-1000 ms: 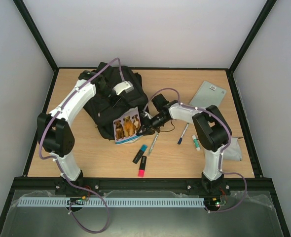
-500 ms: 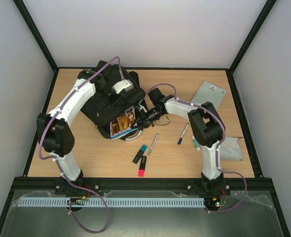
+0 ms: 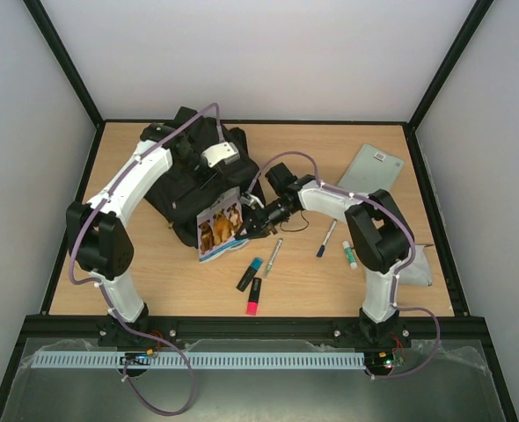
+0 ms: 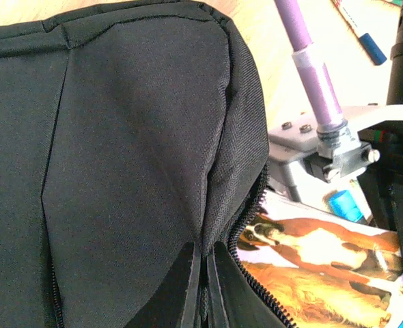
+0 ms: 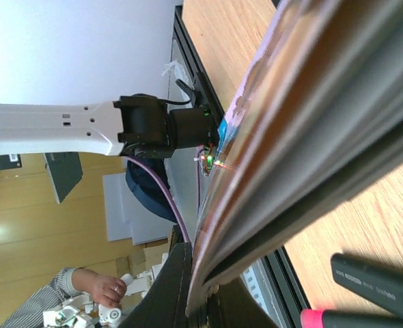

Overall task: Pack the student bag
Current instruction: Place the book in the student bag.

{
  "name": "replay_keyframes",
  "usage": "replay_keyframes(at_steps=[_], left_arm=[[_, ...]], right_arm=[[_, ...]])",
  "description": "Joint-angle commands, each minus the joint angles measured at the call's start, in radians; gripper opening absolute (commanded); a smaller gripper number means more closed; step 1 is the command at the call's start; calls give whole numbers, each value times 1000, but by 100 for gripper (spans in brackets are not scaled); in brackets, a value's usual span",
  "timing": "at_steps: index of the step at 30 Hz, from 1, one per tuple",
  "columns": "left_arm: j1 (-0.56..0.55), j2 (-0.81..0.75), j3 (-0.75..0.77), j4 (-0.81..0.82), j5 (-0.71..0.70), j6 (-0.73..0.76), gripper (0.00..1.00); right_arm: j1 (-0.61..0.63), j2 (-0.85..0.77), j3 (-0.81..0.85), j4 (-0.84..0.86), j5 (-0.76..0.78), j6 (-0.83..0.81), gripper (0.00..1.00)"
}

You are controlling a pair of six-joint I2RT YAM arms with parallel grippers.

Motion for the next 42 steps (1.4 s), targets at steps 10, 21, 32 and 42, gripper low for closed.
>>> replay_keyframes(at_steps=[10,21,32,42], left_arm=[[5,-16,141,-48,72,55,2],[6,-1,260,-151,139,96,2],[8,-53,48,-62,112,87,2],[7,-99,-121,3,136,122,2]], right_arm=[[29,116,239,-78,-118,-130,1],[20,209,303,33,266,7,12],[18,68,168,-63,618,-34,56],[25,-163,63,-211,698,-367,57]])
